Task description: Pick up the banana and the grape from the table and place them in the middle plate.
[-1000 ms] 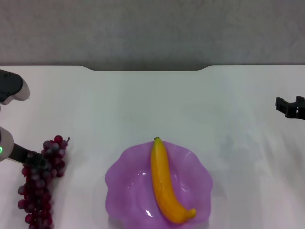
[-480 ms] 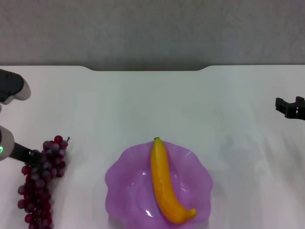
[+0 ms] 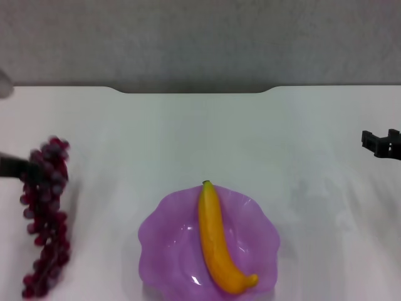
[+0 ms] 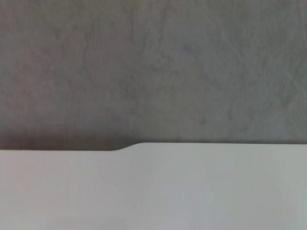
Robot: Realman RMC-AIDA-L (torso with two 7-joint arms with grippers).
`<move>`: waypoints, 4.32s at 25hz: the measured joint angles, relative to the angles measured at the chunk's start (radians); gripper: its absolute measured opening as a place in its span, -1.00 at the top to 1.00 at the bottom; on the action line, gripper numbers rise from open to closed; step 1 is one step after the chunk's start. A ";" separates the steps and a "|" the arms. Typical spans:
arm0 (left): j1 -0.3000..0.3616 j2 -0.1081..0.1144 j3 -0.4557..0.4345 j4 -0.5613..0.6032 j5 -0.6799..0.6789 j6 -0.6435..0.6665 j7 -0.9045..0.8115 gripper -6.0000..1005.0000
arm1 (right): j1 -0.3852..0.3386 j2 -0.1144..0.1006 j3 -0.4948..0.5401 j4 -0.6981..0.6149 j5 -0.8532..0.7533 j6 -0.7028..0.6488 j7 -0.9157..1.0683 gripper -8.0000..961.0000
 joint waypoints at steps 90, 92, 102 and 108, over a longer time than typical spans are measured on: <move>-0.118 -0.001 0.407 0.236 -0.460 0.302 0.442 0.72 | 0.037 0.000 -0.039 0.017 0.002 0.020 0.002 -0.16; -0.117 -0.001 0.420 0.261 -0.447 0.337 0.442 0.72 | 0.037 0.000 -0.039 0.017 0.002 0.020 0.002 -0.16; -0.099 0.000 0.444 0.276 -0.426 0.408 0.443 0.55 | 0.037 0.000 -0.039 0.022 0.002 0.020 0.001 -0.16; -0.082 0.001 0.444 0.247 -0.417 0.397 0.447 0.36 | 0.037 0.000 -0.039 0.022 0.002 0.020 0.000 -0.16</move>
